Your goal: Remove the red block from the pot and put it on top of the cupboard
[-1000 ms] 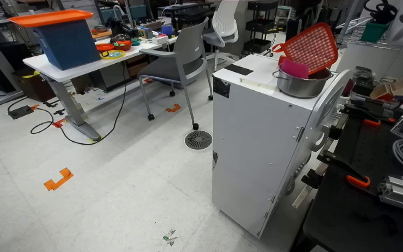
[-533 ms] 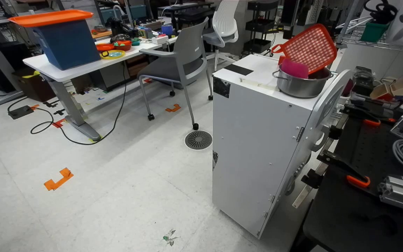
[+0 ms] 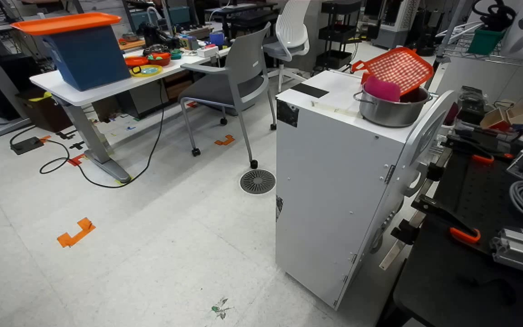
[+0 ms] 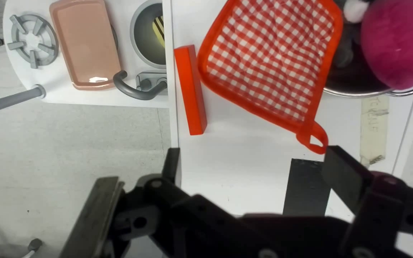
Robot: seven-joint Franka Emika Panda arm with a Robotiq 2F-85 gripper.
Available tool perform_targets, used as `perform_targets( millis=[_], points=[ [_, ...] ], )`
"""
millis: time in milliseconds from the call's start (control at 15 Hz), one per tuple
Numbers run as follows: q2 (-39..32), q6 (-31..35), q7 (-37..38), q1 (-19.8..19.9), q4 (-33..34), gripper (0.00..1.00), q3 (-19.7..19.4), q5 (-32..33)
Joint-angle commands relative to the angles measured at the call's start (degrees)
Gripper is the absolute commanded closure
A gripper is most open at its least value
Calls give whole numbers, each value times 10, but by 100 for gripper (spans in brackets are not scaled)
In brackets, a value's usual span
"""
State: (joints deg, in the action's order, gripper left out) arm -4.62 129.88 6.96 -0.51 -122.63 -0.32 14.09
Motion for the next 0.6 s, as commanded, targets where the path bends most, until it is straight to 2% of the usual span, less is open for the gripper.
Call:
perform_targets(
  millis=[0,533],
  points=[
    [15,-12,-17,-1,-1,0,2,-19],
    [79,-36,-104,-7,-3,0,21,-141]
  ],
)
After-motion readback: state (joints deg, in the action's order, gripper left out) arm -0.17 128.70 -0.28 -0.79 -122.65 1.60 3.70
